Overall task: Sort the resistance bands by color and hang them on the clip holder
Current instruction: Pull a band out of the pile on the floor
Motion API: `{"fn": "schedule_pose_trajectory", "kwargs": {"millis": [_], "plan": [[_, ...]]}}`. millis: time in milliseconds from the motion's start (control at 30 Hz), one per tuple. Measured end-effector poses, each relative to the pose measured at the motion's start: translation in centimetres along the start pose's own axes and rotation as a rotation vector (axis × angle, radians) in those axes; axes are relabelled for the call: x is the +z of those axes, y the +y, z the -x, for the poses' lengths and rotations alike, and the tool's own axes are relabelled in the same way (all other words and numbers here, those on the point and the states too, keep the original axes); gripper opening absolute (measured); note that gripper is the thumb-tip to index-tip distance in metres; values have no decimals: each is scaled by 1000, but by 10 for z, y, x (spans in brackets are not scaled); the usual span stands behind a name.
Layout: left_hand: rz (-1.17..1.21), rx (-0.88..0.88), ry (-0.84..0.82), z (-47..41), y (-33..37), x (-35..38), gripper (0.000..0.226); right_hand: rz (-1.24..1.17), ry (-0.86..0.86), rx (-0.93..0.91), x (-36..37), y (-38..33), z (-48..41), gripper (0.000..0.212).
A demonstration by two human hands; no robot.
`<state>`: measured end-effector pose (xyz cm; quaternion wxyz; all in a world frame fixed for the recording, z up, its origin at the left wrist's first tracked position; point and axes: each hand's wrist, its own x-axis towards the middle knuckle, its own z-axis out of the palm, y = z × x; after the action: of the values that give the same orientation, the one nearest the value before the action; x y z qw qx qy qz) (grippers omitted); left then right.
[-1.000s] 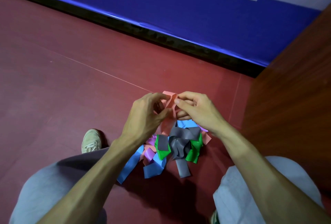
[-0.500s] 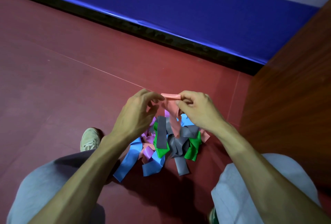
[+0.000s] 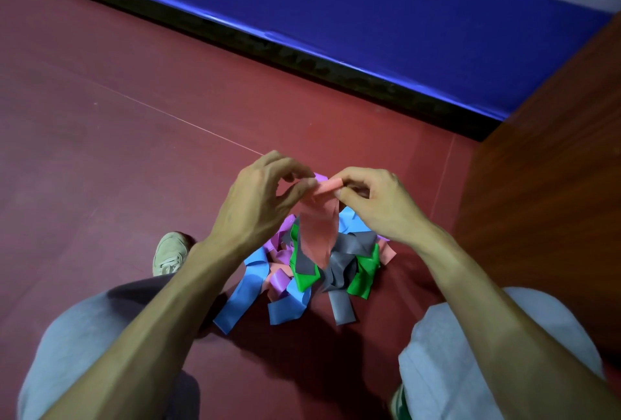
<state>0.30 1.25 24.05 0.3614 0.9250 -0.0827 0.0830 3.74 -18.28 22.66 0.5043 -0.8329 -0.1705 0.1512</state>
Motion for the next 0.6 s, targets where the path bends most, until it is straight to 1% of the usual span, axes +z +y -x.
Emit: {"fn": "schedule_pose_trajectory", "kwargs": {"millis": [67,133,200,267,300,367,400,467,533,600], "plan": [[29,4,-43,1,4,-2,31,-20,9,5,0,-2,1,30],[24,32,-98,2,5,-3,39,-28,-1,9,0,-3,1,36],[-3,58,-128,3,4,-2,37,-37,-5,16,-1,-4,1,38],[-40,68,-120,3,0,-2,27,-45,-11,21,-2,-4,2,39],[-60,76,-108,3,-1,-2,21,-39,-14,15,-2,-3,2,38],[-91,100,-93,2,-2,-2,15,-15,-21,12,-2,-2,2,28],[-104,113,-90,2,-2,-2,15,-6,-26,19,-2,-1,1,24],[-121,123,-84,2,-2,-2,17,9,-37,27,-2,0,1,21],[-115,113,-79,2,-2,-1,20,18,-43,19,-2,-1,1,22],[-98,107,-83,1,-1,0,26,-5,-47,26,-2,-3,2,28]]}}
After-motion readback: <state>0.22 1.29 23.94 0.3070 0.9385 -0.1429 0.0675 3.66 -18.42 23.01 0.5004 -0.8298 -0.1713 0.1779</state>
